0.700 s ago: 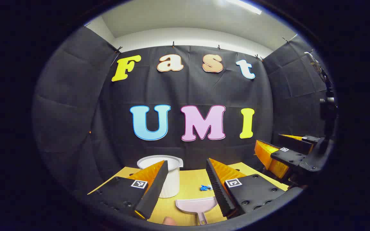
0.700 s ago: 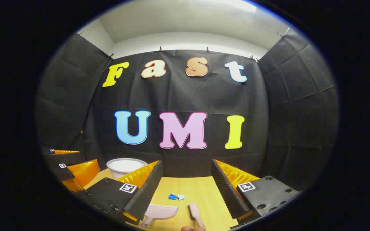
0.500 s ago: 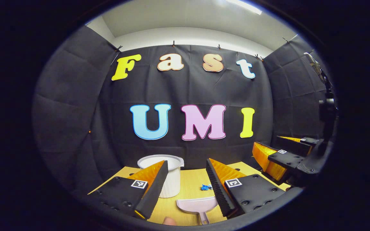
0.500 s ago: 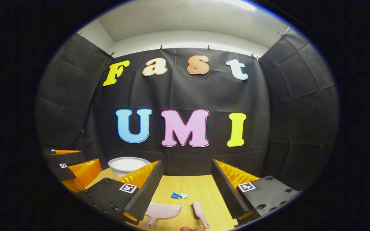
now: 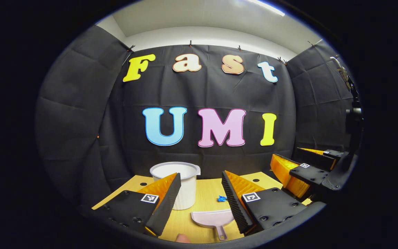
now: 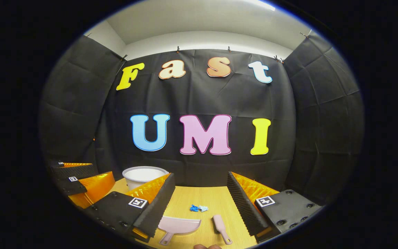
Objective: Pick up the small broom and dustpan from the desktop, sweep the trash into the dustpan with the broom, and then empty the trash into the garbage bin.
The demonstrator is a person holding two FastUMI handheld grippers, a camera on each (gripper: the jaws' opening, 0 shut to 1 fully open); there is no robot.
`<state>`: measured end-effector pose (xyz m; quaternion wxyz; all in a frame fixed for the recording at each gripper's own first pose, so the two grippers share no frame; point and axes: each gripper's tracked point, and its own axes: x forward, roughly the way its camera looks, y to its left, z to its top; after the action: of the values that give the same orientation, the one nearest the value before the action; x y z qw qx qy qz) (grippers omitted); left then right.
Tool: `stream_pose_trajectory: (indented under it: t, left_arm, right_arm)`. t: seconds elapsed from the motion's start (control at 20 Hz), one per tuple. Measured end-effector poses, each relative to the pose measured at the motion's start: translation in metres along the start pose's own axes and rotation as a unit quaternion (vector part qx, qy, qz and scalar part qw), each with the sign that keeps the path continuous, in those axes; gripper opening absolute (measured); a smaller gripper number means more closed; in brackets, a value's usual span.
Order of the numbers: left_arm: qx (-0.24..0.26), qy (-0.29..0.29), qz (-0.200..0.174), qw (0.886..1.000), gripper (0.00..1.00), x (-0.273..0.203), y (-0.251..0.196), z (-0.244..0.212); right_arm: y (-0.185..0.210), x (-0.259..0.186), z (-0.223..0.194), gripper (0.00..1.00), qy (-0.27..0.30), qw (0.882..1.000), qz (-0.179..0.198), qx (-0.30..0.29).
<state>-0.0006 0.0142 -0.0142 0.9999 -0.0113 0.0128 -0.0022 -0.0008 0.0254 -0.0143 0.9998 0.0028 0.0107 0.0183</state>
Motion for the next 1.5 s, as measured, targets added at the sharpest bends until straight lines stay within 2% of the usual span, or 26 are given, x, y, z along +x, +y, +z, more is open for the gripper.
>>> stream_pose_trajectory:
  t: [0.05, 0.1, 0.15, 0.2, 0.25, 0.3, 0.35, 0.4, 0.5, 0.55, 0.6, 0.7, 0.75, 0.8, 1.05, 1.1, 1.15, 1.2, 1.25, 1.3, 1.35, 1.45, 1.5]
  left_arm:
    - [-0.001, -0.001, -0.001, 1.0, 0.71, -0.001, 0.0, -0.001]
    - [-0.003, -0.001, -0.002, 1.0, 0.71, -0.001, 0.0, -0.001]
    - [-0.004, -0.001, -0.004, 1.0, 0.71, 0.0, -0.001, -0.003]
    - [-0.006, -0.001, -0.004, 1.0, 0.71, -0.001, 0.0, -0.003]
    - [-0.011, -0.001, -0.005, 1.0, 0.71, -0.002, 0.0, -0.005]
    - [-0.021, -0.005, -0.011, 1.0, 0.71, -0.001, -0.001, -0.003]
    - [-0.03, -0.008, -0.021, 0.999, 0.73, -0.003, -0.006, -0.002]
    - [-0.035, -0.01, -0.023, 0.999, 0.73, -0.002, -0.006, -0.003]
    - [-0.028, -0.003, -0.016, 0.999, 0.68, 0.002, -0.003, -0.007]
    - [-0.023, 0.001, -0.013, 1.0, 0.72, 0.001, -0.004, -0.009]
    - [-0.02, 0.005, -0.012, 1.0, 0.7, 0.001, -0.004, -0.009]
    - [-0.014, 0.003, -0.011, 1.0, 0.73, 0.002, -0.003, -0.006]
    - [-0.011, 0.002, -0.014, 1.0, 0.71, 0.001, -0.005, -0.007]
    - [-0.01, 0.005, -0.015, 1.0, 0.71, 0.001, -0.004, -0.009]
    - [-0.02, 0.025, -0.029, 0.999, 0.73, 0.012, -0.007, -0.024]
    - [-0.022, 0.031, -0.027, 0.999, 0.71, 0.015, -0.008, -0.03]
    - [-0.024, 0.04, -0.025, 0.999, 0.71, 0.018, -0.01, -0.039]
    - [-0.028, 0.051, -0.024, 0.998, 0.71, 0.022, -0.012, -0.047]
    - [-0.031, 0.065, -0.019, 0.997, 0.71, 0.027, -0.014, -0.054]
    - [-0.034, 0.081, -0.013, 0.996, 0.71, 0.028, -0.013, -0.061]
    - [-0.039, 0.092, -0.011, 0.995, 0.71, 0.031, -0.016, -0.07]
    - [-0.047, 0.116, -0.007, 0.992, 0.71, 0.048, -0.019, -0.087]
    - [-0.046, 0.125, 0.004, 0.991, 0.71, 0.055, -0.019, -0.092]
  right_arm:
    - [0.0, 0.0, 0.0, 0.98, -0.001, 1.0, 0.0, -0.001]
    - [0.001, 0.0, 0.0, 0.93, -0.001, 1.0, 0.0, -0.002]
    - [0.002, 0.0, -0.001, 0.93, -0.001, 1.0, 0.002, -0.002]
    - [0.005, 0.0, -0.001, 0.98, -0.002, 1.0, 0.009, -0.001]
    - [0.008, -0.002, -0.003, 0.93, 0.001, 1.0, 0.015, 0.001]
    - [0.009, -0.003, -0.004, 0.98, 0.002, 1.0, 0.018, 0.005]
    - [0.005, -0.003, -0.003, 0.93, 0.001, 1.0, 0.015, 0.004]
    - [0.001, -0.002, -0.003, 0.98, 0.0, 1.0, 0.009, -0.002]
    - [-0.002, 0.001, -0.006, 0.98, 0.001, 1.0, 0.003, -0.011]
    - [-0.002, 0.002, -0.007, 0.98, 0.002, 1.0, 0.001, -0.012]
    - [-0.005, 0.003, -0.008, 0.98, 0.005, 1.0, 0.0, -0.013]
    - [-0.009, 0.007, -0.008, 0.98, 0.004, 1.0, -0.005, -0.017]
    - [-0.01, 0.009, -0.008, 0.93, 0.004, 1.0, -0.008, -0.019]
    - [-0.012, 0.011, -0.011, 0.98, 0.01, 1.0, -0.01, -0.02]
    - [-0.024, 0.013, -0.021, 0.97, 0.029, 0.998, -0.022, -0.043]
    - [-0.023, 0.013, -0.024, 0.98, 0.034, 0.998, -0.017, -0.047]
    - [-0.023, 0.016, -0.03, 0.93, 0.038, 0.998, -0.009, -0.053]
    - [-0.025, 0.019, -0.035, 0.98, 0.039, 0.998, -0.007, -0.058]
    - [-0.027, 0.025, -0.041, 0.97, 0.046, 0.997, -0.004, -0.057]
    - [-0.026, 0.031, -0.046, 0.93, 0.053, 0.998, 0.005, -0.046]
    - [-0.024, 0.037, -0.048, 0.98, 0.053, 0.998, 0.012, -0.039]
    - [-0.035, 0.055, -0.052, 0.96, 0.059, 0.997, 0.015, -0.048]
    - [-0.039, 0.062, -0.054, 1.0, 0.061, 0.997, 0.02, -0.05]
